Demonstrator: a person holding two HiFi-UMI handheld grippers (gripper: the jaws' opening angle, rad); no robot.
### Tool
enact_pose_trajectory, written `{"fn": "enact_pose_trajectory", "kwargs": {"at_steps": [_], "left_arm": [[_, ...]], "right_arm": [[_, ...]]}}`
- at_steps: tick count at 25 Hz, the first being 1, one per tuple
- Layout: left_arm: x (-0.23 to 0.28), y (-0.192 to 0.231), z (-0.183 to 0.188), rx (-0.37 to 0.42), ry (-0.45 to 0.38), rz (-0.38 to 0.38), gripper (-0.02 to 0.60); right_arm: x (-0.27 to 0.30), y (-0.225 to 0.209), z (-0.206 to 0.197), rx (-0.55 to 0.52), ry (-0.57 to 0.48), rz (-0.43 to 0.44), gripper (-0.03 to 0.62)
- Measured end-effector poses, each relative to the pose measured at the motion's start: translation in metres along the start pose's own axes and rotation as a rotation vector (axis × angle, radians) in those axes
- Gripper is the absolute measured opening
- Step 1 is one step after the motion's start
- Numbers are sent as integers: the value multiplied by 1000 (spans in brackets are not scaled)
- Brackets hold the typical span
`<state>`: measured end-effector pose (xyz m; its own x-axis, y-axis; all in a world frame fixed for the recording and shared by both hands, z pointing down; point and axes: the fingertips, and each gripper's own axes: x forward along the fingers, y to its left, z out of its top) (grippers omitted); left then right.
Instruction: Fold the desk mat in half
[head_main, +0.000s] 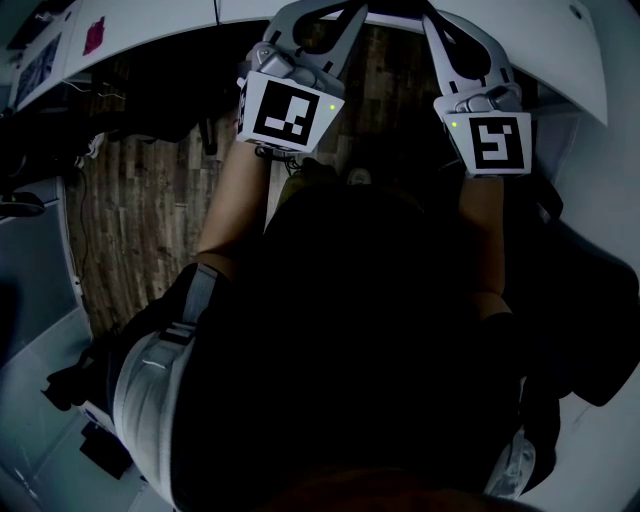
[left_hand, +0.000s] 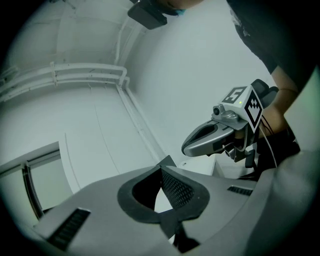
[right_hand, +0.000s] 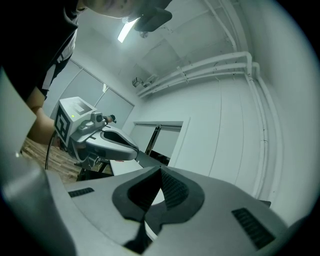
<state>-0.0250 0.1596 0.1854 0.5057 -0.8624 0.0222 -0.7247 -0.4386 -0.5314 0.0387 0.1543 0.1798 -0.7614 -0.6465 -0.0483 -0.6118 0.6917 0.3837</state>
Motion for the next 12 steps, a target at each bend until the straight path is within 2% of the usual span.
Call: {"fn": "enact_pose_trajectory", "kwargs": {"at_steps": [12], "left_arm": [[3,3,8,9,-28,-9,14]], "right_arm": [[2,-2,1,-1,-2,0,29]]}}
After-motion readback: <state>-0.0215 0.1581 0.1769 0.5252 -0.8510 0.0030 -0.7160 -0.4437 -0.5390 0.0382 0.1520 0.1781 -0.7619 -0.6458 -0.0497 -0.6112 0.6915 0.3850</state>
